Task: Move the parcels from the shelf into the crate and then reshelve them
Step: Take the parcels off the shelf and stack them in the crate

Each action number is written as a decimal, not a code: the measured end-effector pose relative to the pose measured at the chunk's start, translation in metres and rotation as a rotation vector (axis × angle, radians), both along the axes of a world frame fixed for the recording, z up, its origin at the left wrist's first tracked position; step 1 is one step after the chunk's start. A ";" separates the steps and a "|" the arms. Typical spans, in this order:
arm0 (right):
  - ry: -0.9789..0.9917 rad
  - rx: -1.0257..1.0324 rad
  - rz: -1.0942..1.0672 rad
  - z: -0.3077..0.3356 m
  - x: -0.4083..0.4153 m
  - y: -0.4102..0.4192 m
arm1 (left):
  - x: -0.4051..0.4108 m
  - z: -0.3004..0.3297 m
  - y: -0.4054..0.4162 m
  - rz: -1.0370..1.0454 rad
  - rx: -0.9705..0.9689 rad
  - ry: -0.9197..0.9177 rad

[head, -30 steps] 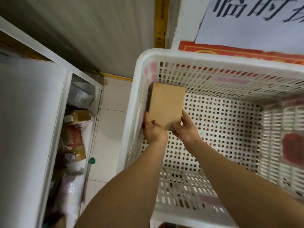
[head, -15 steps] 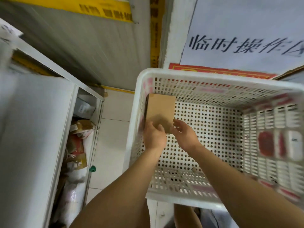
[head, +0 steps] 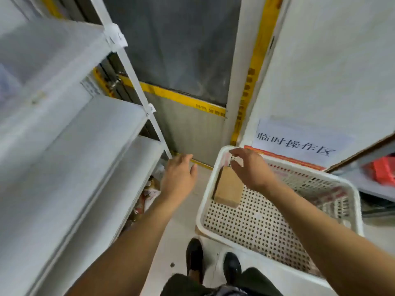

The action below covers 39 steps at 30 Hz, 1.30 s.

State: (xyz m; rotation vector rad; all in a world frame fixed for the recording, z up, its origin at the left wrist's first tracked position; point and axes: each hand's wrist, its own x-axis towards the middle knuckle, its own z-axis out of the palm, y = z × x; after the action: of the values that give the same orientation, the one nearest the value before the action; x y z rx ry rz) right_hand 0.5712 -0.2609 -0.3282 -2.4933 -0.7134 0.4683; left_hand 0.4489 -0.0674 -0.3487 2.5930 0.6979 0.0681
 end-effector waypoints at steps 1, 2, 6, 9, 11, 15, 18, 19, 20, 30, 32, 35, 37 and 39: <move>-0.047 -0.001 0.086 0.018 -0.003 0.014 | -0.014 0.017 0.009 0.053 0.038 -0.023; -0.083 -0.005 0.173 0.034 -0.007 0.028 | -0.029 0.033 0.016 0.112 0.065 -0.050; -0.177 0.060 0.414 0.092 -0.040 0.093 | -0.094 0.098 0.041 0.315 0.195 -0.144; -0.195 0.151 0.559 0.127 -0.073 0.135 | -0.147 0.137 0.056 0.450 0.252 -0.190; -0.197 0.200 0.648 0.149 -0.098 0.161 | -0.180 0.159 0.063 0.526 0.291 -0.223; -0.253 0.273 0.798 0.194 -0.150 0.208 | -0.241 0.200 0.079 0.640 0.404 -0.278; -0.276 0.326 0.887 0.222 -0.188 0.241 | -0.282 0.225 0.095 0.702 0.506 -0.332; -0.282 0.345 0.908 0.230 -0.200 0.253 | -0.296 0.233 0.101 0.728 0.540 -0.349; -0.284 0.358 0.928 0.237 -0.213 0.264 | -0.310 0.240 0.106 0.759 0.572 -0.363; -0.099 0.329 1.048 0.238 -0.350 0.366 | -0.452 0.235 0.168 1.187 0.603 -0.371; -0.021 0.286 1.046 0.236 -0.371 0.381 | -0.467 0.228 0.178 1.205 0.521 -0.406; 0.116 0.225 0.989 0.231 -0.393 0.401 | -0.479 0.223 0.190 1.263 0.206 -0.554; 0.194 0.231 0.911 0.227 -0.401 0.411 | -0.480 0.224 0.194 1.302 -0.001 -0.612; 0.233 0.253 0.860 0.222 -0.404 0.415 | -0.477 0.225 0.194 1.311 -0.085 -0.630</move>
State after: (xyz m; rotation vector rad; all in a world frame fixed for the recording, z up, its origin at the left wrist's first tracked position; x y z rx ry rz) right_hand 0.1670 0.1542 -0.1058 -1.7599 -1.6170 0.8750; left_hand -0.0278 0.1266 -0.1239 1.4444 1.8608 1.1215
